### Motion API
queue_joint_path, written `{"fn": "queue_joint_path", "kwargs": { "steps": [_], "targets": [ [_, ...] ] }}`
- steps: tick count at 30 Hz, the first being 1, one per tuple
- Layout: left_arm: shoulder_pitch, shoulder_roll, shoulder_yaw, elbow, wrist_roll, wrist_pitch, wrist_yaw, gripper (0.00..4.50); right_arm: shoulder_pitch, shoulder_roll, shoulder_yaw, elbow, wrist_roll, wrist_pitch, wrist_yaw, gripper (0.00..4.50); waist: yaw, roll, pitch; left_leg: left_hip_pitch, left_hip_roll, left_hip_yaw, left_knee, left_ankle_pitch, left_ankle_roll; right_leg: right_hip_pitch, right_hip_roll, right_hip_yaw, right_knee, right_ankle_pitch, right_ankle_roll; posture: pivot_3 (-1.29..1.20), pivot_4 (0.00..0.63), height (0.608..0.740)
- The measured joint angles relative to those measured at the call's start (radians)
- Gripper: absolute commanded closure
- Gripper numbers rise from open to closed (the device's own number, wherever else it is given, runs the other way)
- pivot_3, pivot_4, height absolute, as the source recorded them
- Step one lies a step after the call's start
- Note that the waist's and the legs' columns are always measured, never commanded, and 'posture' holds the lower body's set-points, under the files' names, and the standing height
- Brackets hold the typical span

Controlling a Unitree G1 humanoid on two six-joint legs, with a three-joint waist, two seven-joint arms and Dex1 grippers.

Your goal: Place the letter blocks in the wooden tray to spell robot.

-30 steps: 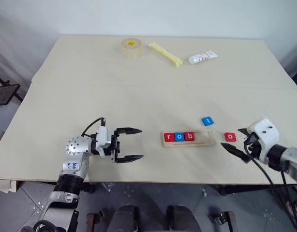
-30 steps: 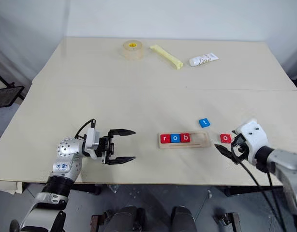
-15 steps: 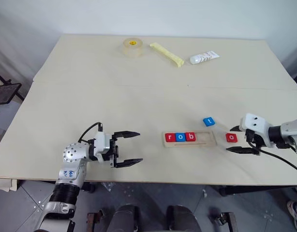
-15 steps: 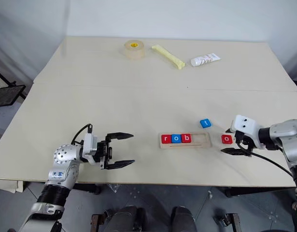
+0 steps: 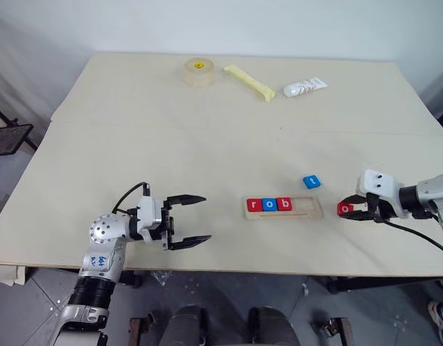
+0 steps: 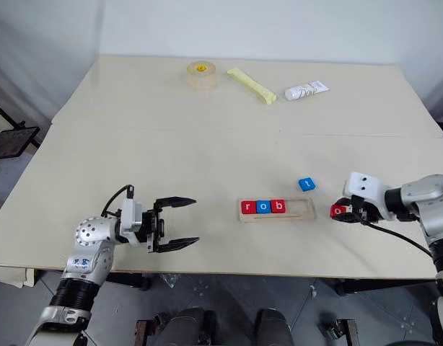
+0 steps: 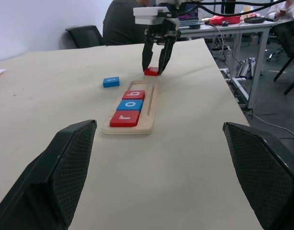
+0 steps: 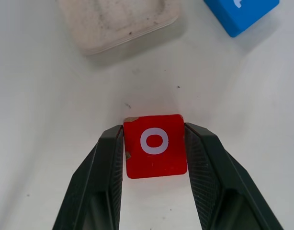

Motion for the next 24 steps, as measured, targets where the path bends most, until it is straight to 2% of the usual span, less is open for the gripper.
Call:
{"fn": "queue_joint_path", "kwargs": {
  "steps": [3,7,16,24],
  "targets": [
    [-0.033,-0.018,-0.008,0.027,0.0,-0.003,-0.008,0.0,-0.005,0.0,-0.011,-0.2,0.046,0.164,0.014,3.04,0.0,0.001,0.0,0.0,0.001,-0.001,0.0,0.0,0.0,-0.001,0.0,-0.001,0.001,0.0,0.0,0.0,0.15,0.74],
    [-0.044,-0.027,-0.01,0.05,0.0,-0.012,-0.015,0.0,-0.017,0.01,0.002,-0.298,0.058,0.279,0.011,3.04,0.004,0.001,0.0,-0.001,0.0,-0.001,0.0,0.0,0.0,-0.001,0.0,-0.001,0.001,0.0,0.0,0.0,0.15,0.74],
    [-0.027,-0.034,-0.01,0.053,0.002,-0.032,-0.01,0.0,-0.1,0.112,0.108,-0.248,0.005,0.264,-0.003,3.04,-0.002,0.001,0.0,-0.001,0.0,-0.001,-0.001,0.0,0.0,-0.002,0.0,-0.001,0.001,0.0,0.0,0.0,0.15,0.74],
    [0.029,-0.023,-0.007,0.002,0.002,-0.032,0.02,0.0,-0.153,0.141,0.146,-0.159,-0.044,0.194,0.007,3.04,0.0,0.001,0.0,-0.002,-0.001,-0.001,-0.001,0.0,0.0,-0.003,0.0,-0.001,0.002,0.0,0.0,0.0,0.15,0.74]
  ]
}}
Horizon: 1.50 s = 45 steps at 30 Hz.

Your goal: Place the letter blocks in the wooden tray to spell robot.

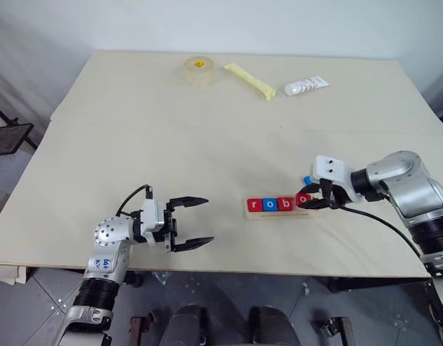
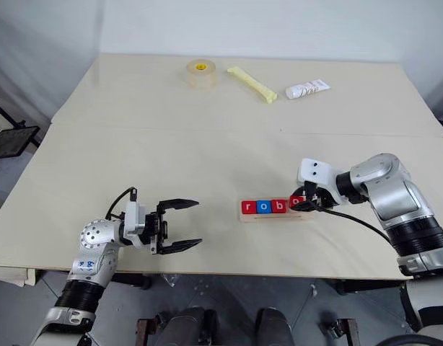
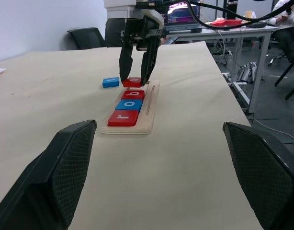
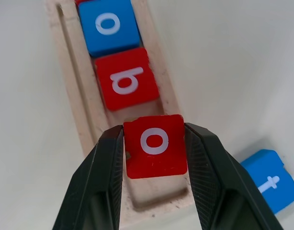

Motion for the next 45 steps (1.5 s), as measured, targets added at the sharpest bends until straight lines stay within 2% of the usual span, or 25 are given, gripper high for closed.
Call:
{"fn": "queue_joint_path", "kwargs": {
  "steps": [3,11,12,15,19,24,29,45],
  "targets": [
    [0.005,0.001,0.0,-0.017,0.0,0.0,0.008,0.0,-0.003,0.011,0.003,0.018,-0.005,-0.007,0.009,3.04,-0.001,0.0,0.0,0.0,0.0,0.0,0.0,0.0,0.0,0.0,0.0,0.0,0.0,0.0,0.0,0.0,0.15,0.74],
    [0.014,0.002,-0.001,-0.019,0.0,0.001,0.025,0.0,-0.003,0.033,0.007,-0.009,0.003,-0.002,0.041,0.31,-0.001,0.0,0.0,0.0,0.0,0.0,0.0,0.0,0.0,0.0,0.0,0.0,0.0,0.0,0.0,0.0,0.15,0.74],
    [0.014,0.002,-0.001,-0.019,0.0,0.001,0.026,0.0,-0.003,0.033,0.006,-0.016,0.003,0.002,0.041,0.07,0.0,0.0,0.0,0.0,0.0,0.0,0.0,0.0,0.0,0.0,0.0,0.0,0.0,0.0,0.0,0.0,0.15,0.74],
    [0.014,0.002,-0.001,-0.019,0.0,0.001,0.026,0.0,-0.002,0.033,-0.005,-0.025,0.008,0.007,0.037,0.07,0.0,0.0,0.0,0.0,0.0,0.0,0.0,0.0,0.0,0.0,0.0,0.0,0.0,0.0,0.0,0.0,0.15,0.74],
    [0.012,0.002,-0.002,-0.019,0.0,0.001,0.026,0.0,0.019,0.018,-0.048,-0.047,0.025,0.026,0.024,1.06,0.001,0.0,0.0,0.0,0.0,0.0,0.0,0.0,0.0,0.0,0.0,0.0,0.0,0.0,0.0,0.0,0.15,0.74],
    [0.003,0.003,-0.002,-0.015,0.0,0.002,0.023,0.0,0.087,-0.054,-0.101,-0.062,0.041,0.026,0.016,2.76,0.002,0.0,0.0,0.0,0.0,0.0,0.0,0.0,0.0,0.0,0.0,0.0,0.0,0.0,0.0,0.0,0.15,0.74],
    [-0.022,0.002,-0.003,-0.012,0.0,0.002,0.019,0.0,0.107,-0.064,-0.107,-0.05,0.035,0.014,0.002,4.47,-0.002,0.0,0.0,0.0,0.0,0.002,-0.001,0.0,0.0,-0.001,0.0,0.0,0.0,0.0,0.0,0.0,0.15,0.74],
    [-0.021,0.003,-0.004,0.005,0.0,0.004,0.012,0.0,0.107,-0.01,-0.095,-0.035,0.034,0.008,-0.021,4.47,0.0,0.0,0.0,0.0,0.0,0.002,-0.001,0.0,0.0,-0.001,0.0,0.0,0.0,0.0,0.0,0.0,0.15,0.74]
  ]
}}
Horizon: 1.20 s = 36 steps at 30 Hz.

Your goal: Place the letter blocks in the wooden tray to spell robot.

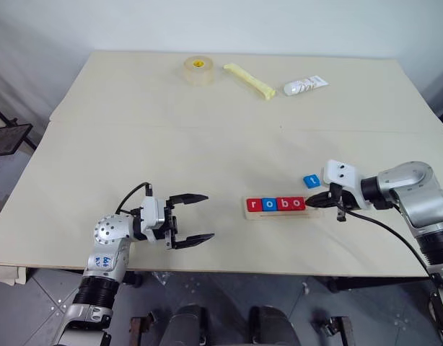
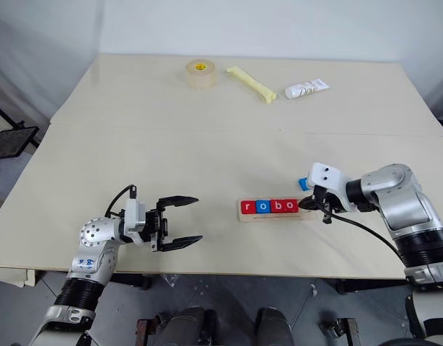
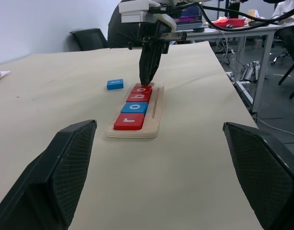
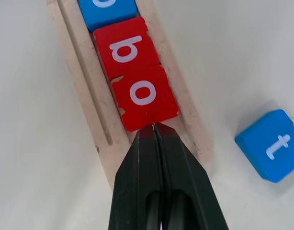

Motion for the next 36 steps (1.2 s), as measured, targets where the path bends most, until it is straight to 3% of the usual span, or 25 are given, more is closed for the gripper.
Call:
{"fn": "queue_joint_path", "kwargs": {
  "steps": [18,21,26,32,36],
  "targets": [
    [-0.002,-0.003,0.0,0.009,0.002,-0.002,0.003,0.0,0.004,0.013,-0.028,-0.059,0.022,0.06,-0.058,4.47,0.001,0.0,0.0,0.0,0.0,0.0,0.0,0.0,0.0,0.0,0.0,0.0,0.0,0.0,0.0,0.0,0.15,0.74],
    [-0.012,-0.006,-0.001,0.02,0.003,-0.005,-0.001,0.0,0.042,-0.011,-0.109,-0.085,0.055,0.07,-0.084,3.87,0.007,0.0,0.0,0.0,0.0,-0.001,0.0,0.0,0.0,0.0,0.0,0.0,0.0,0.0,0.0,0.0,0.15,0.74],
    [-0.036,-0.012,-0.005,0.032,0.003,-0.012,-0.014,0.0,0.141,-0.024,-0.22,-0.132,0.114,0.111,-0.136,2.15,0.007,0.0,0.0,0.0,0.0,0.0,0.0,0.0,0.0,0.0,0.0,0.0,0.0,0.0,0.0,0.0,0.15,0.74],
    [-0.053,-0.01,-0.007,0.068,0.003,-0.015,-0.041,0.0,0.334,-0.024,-0.448,-0.212,0.208,0.195,-0.24,0.04,0.023,0.0,0.0,0.0,0.0,0.001,0.0,0.0,0.0,0.0,0.0,0.0,0.0,0.0,0.0,0.0,0.15,0.74],
    [-0.074,-0.009,-0.007,0.098,0.003,-0.016,-0.061,0.0,0.446,-0.021,-0.562,-0.274,0.267,0.235,-0.286,0.01,0.025,0.0,0.0,0.0,0.0,0.001,0.0,0.0,0.0,0.0,0.0,0.001,0.0,0.0,0.0,0.0,0.15,0.74]
  ]
}}
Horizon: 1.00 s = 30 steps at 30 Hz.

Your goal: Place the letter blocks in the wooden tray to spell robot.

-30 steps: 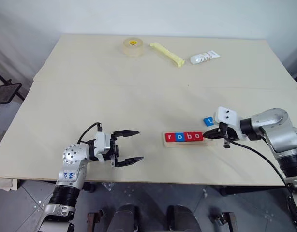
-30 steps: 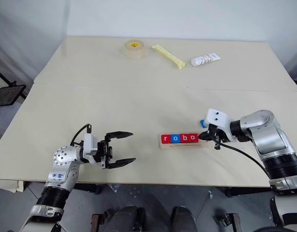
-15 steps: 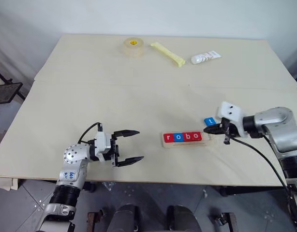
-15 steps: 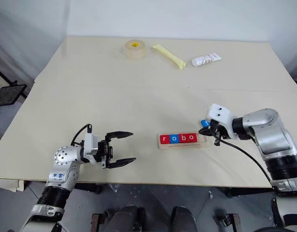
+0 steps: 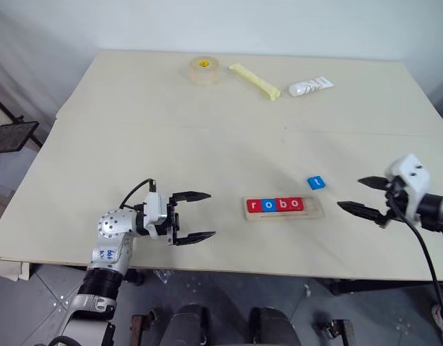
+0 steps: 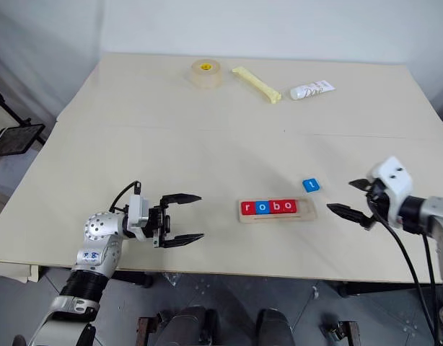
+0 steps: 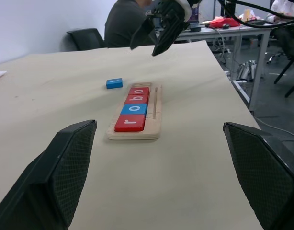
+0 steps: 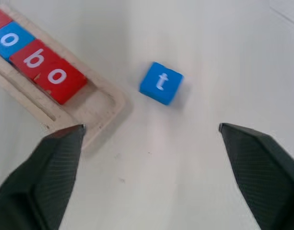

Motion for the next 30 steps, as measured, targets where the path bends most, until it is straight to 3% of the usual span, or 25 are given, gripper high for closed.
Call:
{"fn": "queue_joint_path", "kwargs": {
  "steps": [6,13,22,30],
  "targets": [
    [-0.036,0.003,0.001,0.048,0.0,0.0,-0.029,0.0,0.13,0.045,-0.11,-0.061,0.062,0.02,-0.06,0.01,0.003,0.0,0.0,0.0,0.0,0.0,0.0,0.0,0.0,0.0,0.0,0.0,0.0,0.0,0.0,0.0,0.15,0.74],
    [-0.066,0.001,0.001,0.073,0.0,-0.001,-0.049,0.0,0.122,0.101,-0.106,-0.087,0.099,0.043,-0.159,0.01,-0.002,0.0,0.0,0.001,0.001,0.001,0.0,0.0,0.0,0.0,0.001,0.001,0.0,0.0,0.0,0.0,0.15,0.74],
    [-0.05,-0.004,0.002,0.06,0.0,0.0,-0.041,0.0,-0.175,0.184,0.123,0.108,0.037,0.039,-0.267,0.01,-0.008,0.0,0.0,0.001,0.0,0.001,0.0,0.0,0.0,-0.001,0.001,0.001,0.0,0.0,0.0,0.0,0.15,0.74],
    [0.003,-0.005,0.009,-0.004,0.0,0.0,0.003,0.0,-0.307,0.203,0.239,0.276,-0.021,0.02,-0.288,0.01,-0.008,0.0,0.0,0.0,0.0,0.0,-0.001,0.0,0.0,-0.001,0.0,0.001,0.001,0.0,0.0,0.0,0.15,0.74]
  ]
}}
